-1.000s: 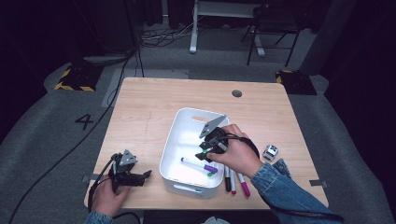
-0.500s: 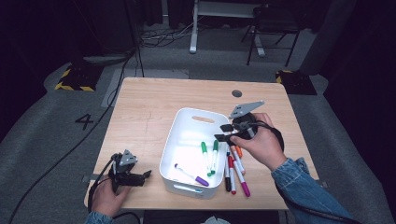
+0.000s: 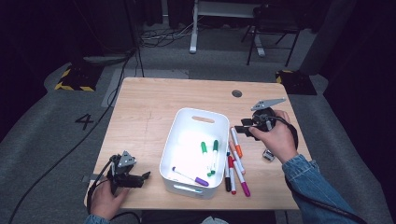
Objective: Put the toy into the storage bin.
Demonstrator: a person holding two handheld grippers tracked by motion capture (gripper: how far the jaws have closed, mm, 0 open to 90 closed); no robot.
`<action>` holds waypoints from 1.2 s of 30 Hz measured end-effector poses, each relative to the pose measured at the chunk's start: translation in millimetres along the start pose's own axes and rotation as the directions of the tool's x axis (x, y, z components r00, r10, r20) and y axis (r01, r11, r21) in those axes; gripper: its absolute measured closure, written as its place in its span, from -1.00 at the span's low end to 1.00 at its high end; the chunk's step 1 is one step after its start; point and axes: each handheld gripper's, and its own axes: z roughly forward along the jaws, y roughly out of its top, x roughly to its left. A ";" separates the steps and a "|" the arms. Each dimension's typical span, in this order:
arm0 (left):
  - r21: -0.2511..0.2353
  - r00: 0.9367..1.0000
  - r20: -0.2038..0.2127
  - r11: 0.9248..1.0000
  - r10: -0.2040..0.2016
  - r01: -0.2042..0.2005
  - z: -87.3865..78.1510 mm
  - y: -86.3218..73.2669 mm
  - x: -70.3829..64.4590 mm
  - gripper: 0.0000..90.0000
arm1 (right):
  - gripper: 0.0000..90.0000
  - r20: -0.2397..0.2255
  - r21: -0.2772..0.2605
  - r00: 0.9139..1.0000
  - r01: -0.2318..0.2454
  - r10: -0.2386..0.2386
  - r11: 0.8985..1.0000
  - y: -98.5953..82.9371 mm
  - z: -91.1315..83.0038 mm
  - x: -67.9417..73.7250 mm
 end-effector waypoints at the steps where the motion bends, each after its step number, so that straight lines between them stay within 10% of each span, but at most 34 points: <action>1: 0.003 1.000 0.001 1.000 0.005 -0.005 -0.5 -0.2 0.2 -0.69 | 0.24 0.005 0.004 1.000 -0.017 0.017 1.000 -1.8 3.9 -3.0; 18: 0.007 1.000 -0.001 1.000 0.004 -0.004 -1.8 -0.8 -0.1 -0.69 | 0.22 0.073 0.080 0.992 -0.104 0.099 0.991 -30.8 64.4 -36.2; 36: 0.007 1.000 -0.001 1.000 0.004 -0.004 -1.8 -0.8 0.0 -0.69 | 0.36 0.096 0.201 0.991 -0.115 0.097 0.973 -53.9 97.4 -36.4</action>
